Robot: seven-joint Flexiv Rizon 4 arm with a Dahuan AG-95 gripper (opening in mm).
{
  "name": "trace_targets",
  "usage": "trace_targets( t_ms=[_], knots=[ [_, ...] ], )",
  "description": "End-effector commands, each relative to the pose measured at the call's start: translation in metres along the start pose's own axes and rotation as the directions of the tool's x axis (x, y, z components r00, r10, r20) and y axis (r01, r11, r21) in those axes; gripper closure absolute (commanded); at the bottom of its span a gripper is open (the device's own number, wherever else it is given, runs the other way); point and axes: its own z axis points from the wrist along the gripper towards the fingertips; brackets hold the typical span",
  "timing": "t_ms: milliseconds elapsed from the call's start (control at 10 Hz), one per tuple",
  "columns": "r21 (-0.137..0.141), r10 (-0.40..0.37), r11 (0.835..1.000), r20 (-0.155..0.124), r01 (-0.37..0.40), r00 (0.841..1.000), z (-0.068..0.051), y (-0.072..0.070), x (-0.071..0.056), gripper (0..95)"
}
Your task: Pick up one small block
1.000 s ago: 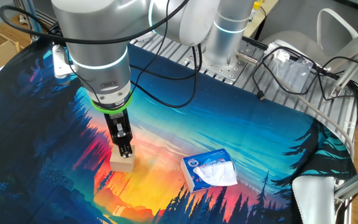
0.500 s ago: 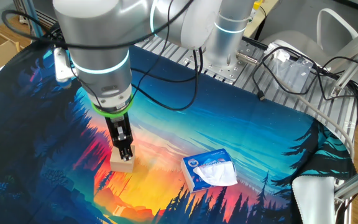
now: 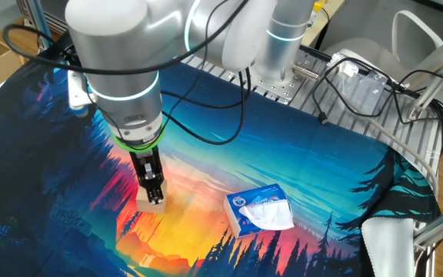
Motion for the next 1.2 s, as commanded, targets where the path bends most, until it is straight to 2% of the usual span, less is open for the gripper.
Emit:
trace_targets(
  t_ms=[100, 400, 600, 1200],
  knots=[
    [-0.005, 0.000, 1.000, 0.004, 0.000, 1.000, 0.005, 0.001, -0.004, 0.0],
    [-0.015, 0.133, 0.991, -0.007, -0.133, 0.991, 0.006, 0.000, -0.005, 0.0],
    [-0.016, 0.176, 0.984, -0.004, -0.176, 0.984, 0.006, 0.000, -0.005, 0.0],
    [-0.020, 0.198, 0.980, -0.002, -0.198, 0.980, 0.019, 0.006, -0.006, 0.0]
  ],
)
